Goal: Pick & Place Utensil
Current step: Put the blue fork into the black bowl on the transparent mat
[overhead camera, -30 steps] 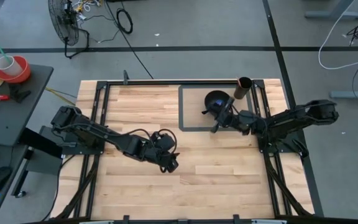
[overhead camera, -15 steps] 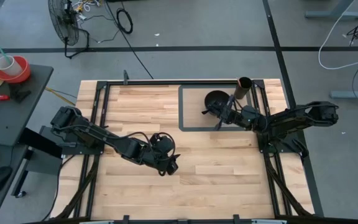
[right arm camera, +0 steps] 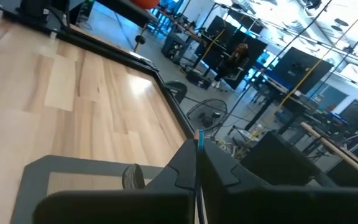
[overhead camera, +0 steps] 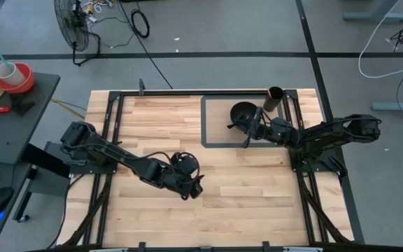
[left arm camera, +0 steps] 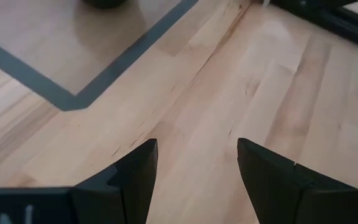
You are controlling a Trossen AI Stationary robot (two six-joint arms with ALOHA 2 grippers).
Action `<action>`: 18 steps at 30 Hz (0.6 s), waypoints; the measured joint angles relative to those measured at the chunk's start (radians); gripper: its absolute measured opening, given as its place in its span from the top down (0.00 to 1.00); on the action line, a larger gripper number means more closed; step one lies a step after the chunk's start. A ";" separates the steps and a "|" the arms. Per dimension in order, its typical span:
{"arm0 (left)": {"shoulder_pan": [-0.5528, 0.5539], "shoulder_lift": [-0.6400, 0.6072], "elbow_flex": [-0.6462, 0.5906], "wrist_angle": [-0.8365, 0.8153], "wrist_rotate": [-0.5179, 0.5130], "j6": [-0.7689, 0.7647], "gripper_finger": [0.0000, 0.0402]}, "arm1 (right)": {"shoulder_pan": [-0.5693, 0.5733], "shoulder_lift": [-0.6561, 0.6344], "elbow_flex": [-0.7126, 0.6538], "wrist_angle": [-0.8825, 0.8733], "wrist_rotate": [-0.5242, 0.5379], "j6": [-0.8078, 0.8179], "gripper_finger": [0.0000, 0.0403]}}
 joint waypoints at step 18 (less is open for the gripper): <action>-0.001 0.011 0.000 0.014 0.001 0.006 0.44 | -0.001 0.093 -0.020 0.118 0.046 -0.027 0.98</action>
